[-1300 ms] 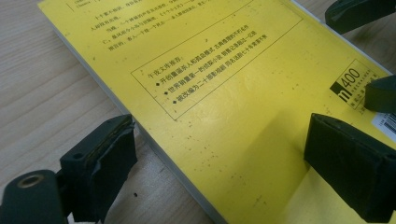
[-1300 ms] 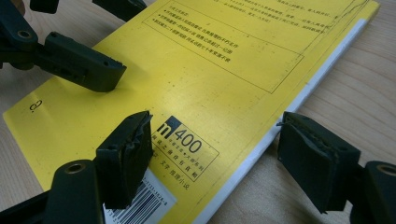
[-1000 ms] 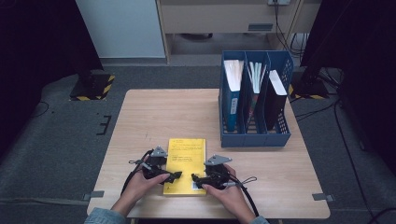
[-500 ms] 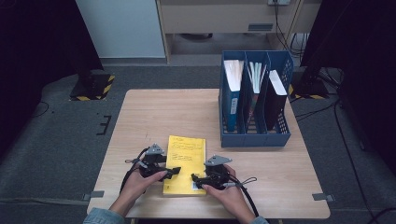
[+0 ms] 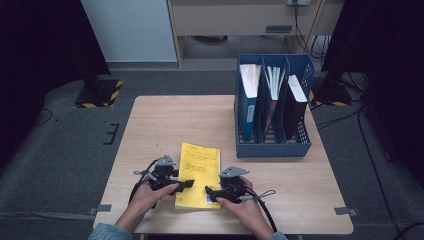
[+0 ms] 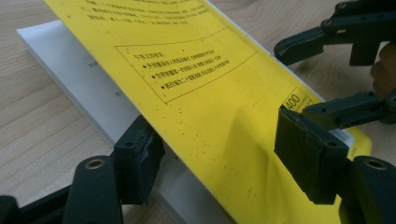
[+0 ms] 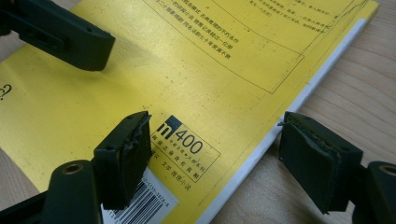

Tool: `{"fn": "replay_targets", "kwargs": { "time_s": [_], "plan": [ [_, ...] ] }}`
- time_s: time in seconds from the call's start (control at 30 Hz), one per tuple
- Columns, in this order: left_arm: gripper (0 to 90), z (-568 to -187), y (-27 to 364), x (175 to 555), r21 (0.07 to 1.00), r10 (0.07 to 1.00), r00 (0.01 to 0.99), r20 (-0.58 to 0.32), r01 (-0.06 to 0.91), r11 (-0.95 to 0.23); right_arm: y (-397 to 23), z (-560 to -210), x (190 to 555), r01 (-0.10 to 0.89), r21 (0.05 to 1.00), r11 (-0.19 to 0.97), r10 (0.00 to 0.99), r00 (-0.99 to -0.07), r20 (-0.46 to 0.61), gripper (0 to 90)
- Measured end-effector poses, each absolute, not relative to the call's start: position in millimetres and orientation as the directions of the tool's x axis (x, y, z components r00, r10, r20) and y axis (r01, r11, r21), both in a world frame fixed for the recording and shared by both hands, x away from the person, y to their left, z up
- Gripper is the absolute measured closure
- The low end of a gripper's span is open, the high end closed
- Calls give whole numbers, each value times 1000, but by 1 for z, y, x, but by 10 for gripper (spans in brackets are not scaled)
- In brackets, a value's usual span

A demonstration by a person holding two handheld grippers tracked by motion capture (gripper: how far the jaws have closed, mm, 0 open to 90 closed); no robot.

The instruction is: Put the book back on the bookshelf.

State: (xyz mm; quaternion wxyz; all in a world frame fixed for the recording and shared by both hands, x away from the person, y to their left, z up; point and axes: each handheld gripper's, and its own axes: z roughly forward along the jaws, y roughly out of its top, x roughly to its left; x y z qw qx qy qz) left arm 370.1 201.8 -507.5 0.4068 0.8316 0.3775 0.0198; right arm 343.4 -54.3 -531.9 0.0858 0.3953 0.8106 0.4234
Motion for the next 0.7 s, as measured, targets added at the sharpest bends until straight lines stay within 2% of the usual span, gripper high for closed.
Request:
{"fn": "replay_targets", "kwargs": {
  "time_s": [0.23,0.7],
  "plan": [
    [337,-500,203,382,662,595,738,-319,623,-417,-55,-532,344,571,752,331,712,-674,198,252],
    [351,-498,189,400,580,556,745,-367,651,-490,-55,-530,346,577,743,339,704,-680,207,245]
  ]
}}
